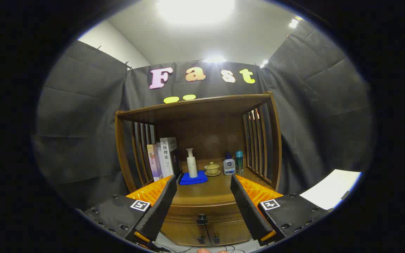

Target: Pull open the drawer, take out the items inside it, and place them on the countertop above the cabinet.

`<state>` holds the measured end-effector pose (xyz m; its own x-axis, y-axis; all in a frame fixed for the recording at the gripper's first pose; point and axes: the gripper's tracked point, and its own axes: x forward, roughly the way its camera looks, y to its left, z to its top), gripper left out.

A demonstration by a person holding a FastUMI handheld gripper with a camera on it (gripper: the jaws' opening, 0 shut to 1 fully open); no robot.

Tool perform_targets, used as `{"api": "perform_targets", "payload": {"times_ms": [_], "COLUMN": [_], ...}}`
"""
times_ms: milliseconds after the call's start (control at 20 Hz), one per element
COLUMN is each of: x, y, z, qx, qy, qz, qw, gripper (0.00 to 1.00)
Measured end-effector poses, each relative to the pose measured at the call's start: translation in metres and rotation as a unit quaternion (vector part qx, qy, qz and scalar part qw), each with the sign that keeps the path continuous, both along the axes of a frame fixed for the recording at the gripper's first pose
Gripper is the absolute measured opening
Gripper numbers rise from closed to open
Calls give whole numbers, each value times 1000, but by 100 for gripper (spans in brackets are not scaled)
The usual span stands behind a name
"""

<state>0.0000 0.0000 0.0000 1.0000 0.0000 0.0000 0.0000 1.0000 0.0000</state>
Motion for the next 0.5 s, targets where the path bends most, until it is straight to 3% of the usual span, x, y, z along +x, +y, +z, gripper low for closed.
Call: {"api": "perform_targets", "payload": {"times_ms": [500], "x": [3], "y": [-2], "z": [-7], "qx": [3], "qy": [9], "qz": [-2], "qw": [1000], "gripper": [98]}}
